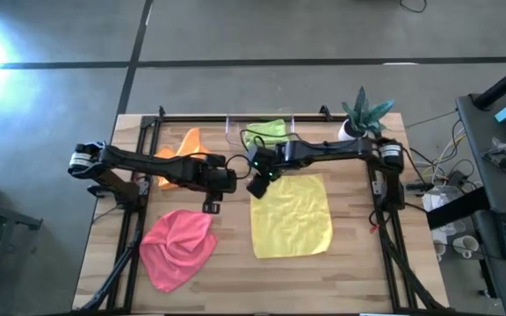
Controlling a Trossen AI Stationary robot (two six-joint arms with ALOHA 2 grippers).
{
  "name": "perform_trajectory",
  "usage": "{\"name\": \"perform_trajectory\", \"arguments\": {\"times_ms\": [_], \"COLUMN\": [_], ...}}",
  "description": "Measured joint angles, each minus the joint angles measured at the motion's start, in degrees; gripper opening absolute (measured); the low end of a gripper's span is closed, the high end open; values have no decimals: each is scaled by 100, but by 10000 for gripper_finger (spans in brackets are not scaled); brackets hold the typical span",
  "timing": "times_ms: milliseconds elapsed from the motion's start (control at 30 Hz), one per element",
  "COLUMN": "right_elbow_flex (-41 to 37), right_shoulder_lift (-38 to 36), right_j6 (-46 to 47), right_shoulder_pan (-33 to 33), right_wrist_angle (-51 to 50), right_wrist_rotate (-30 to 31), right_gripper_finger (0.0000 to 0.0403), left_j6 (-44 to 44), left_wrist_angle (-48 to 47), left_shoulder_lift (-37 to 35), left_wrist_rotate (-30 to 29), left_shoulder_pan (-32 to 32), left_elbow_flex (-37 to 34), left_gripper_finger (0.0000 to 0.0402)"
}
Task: Fold microfiber towels
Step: Fold the yellow microfiber towel on the table
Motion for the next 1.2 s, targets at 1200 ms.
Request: {"name": "perform_trajectory", "arguments": {"times_ms": [1200], "right_elbow_flex": [-4409], "right_shoulder_lift": [-3948], "right_j6": [339], "right_shoulder_pan": [4005], "right_wrist_angle": [489], "right_wrist_rotate": [133], "right_gripper_finger": [125], "left_j6": [-1567], "left_wrist_angle": [4010], "left_shoulder_lift": [1362], "left_wrist_rotate": [473], "left_shoulder_pan": [-1257], "left_elbow_flex": [-4], "left_gripper_finger": [135]}}
